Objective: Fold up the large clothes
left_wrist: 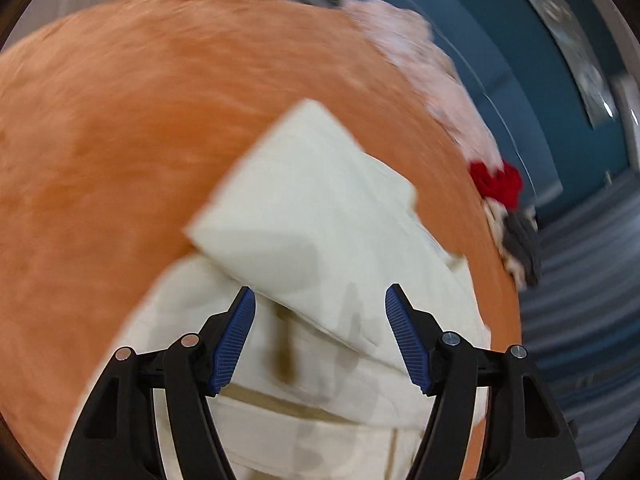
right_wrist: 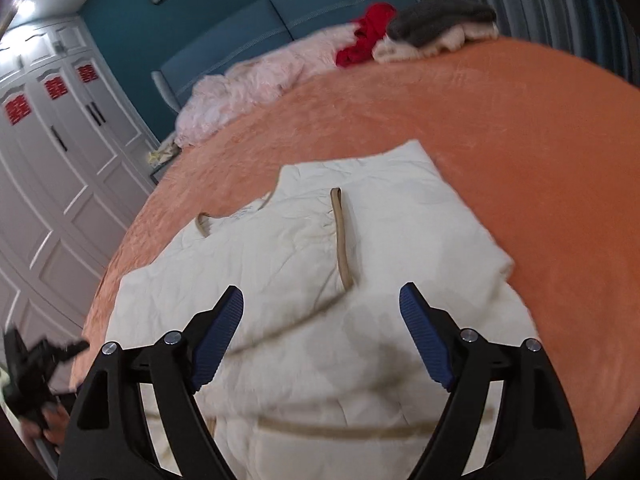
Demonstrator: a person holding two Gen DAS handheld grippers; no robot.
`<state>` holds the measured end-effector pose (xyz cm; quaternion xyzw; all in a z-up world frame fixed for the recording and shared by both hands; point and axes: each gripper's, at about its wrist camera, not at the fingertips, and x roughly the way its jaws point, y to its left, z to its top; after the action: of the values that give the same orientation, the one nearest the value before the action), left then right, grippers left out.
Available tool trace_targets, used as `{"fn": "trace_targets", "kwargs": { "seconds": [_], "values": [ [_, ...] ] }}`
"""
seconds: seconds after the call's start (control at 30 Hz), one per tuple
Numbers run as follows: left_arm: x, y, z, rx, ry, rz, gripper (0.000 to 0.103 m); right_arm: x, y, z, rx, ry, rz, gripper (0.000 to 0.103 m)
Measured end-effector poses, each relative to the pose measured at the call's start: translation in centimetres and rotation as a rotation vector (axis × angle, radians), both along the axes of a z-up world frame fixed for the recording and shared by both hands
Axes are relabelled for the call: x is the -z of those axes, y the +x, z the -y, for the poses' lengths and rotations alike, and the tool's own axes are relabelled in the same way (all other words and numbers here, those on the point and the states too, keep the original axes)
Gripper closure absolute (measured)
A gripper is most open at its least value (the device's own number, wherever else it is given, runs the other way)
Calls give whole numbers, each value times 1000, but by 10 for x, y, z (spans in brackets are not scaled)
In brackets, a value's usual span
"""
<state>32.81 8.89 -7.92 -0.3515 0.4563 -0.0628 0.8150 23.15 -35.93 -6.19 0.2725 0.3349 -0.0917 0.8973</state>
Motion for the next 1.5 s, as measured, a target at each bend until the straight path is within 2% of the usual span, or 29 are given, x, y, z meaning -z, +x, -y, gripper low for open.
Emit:
{"fn": "trace_targets", "kwargs": {
  "seconds": [0.07, 0.23, 0.3, 0.33, 0.37, 0.4, 0.47, 0.57, 0.6, 0.67, 0.73, 0.77, 0.83, 0.93, 1.03, 1.2, 1.37, 1.4, 1.47, 1.5],
  "values": [
    [3, 4, -13, -28, -13, -12, 38, 7, 15, 8, 13, 57, -28, 24],
    [18, 17, -23, -59, -68, -36, 38, 20, 42, 14, 47, 66, -73, 24],
    [23, 21, -19, -55, -74, -46, 41, 26, 49, 14, 33, 101, -84, 41],
    [26, 24, -20, -50, -69, -51, 44, 27, 55, 14, 5, 126, -91, 69],
    [25, 23, -20, -46, -67, -49, 56, 25, 59, 13, -7, 128, -97, 91],
    [23, 26, -18, -40, -50, -43, 61, 17, 60, 12, -18, 121, -76, 92],
    [14, 30, -16, -25, -28, -17, 84, -13, 49, 9, -29, 88, 20, 97],
    [-3, 30, -14, -1, 13, 37, 92, -65, 13, -2, -42, -25, 160, 98],
    [-7, 31, -11, 5, 48, 52, 92, -73, 3, -5, -40, -69, 176, 98],
    [-4, 30, -4, 37, 106, 59, 94, -74, -17, -12, -40, -171, 156, 98],
    [6, 29, 2, 48, 156, 42, 96, -48, -20, -18, -57, -244, 52, 98],
    [13, 28, 7, 53, 190, 30, 96, -30, -18, -18, -61, -252, 0, 98],
    [27, 26, 13, 59, 235, 24, 96, 6, -16, -13, -57, -206, -88, 98],
    [39, 22, 19, 71, 289, 52, 96, 35, -22, -6, -43, -150, -132, 98],
    [43, 19, 29, 91, 369, 84, 96, 51, -25, -12, -41, -155, -146, 98],
    [49, 17, 41, 98, 458, 115, 94, 59, -25, -16, -33, -171, -142, 98],
    [44, 15, 39, 95, 462, 112, 91, 53, -26, -8, -33, -132, -137, 95],
    [41, 13, 37, 99, 461, 103, 89, 47, -29, -8, -21, -139, -147, 92],
    [28, 3, 32, 113, 459, 87, 82, 31, -37, -12, 17, -166, -145, 75],
    [20, -4, 30, 119, 464, 89, 81, 19, -44, -14, 33, -172, -114, 73]
  ]
}}
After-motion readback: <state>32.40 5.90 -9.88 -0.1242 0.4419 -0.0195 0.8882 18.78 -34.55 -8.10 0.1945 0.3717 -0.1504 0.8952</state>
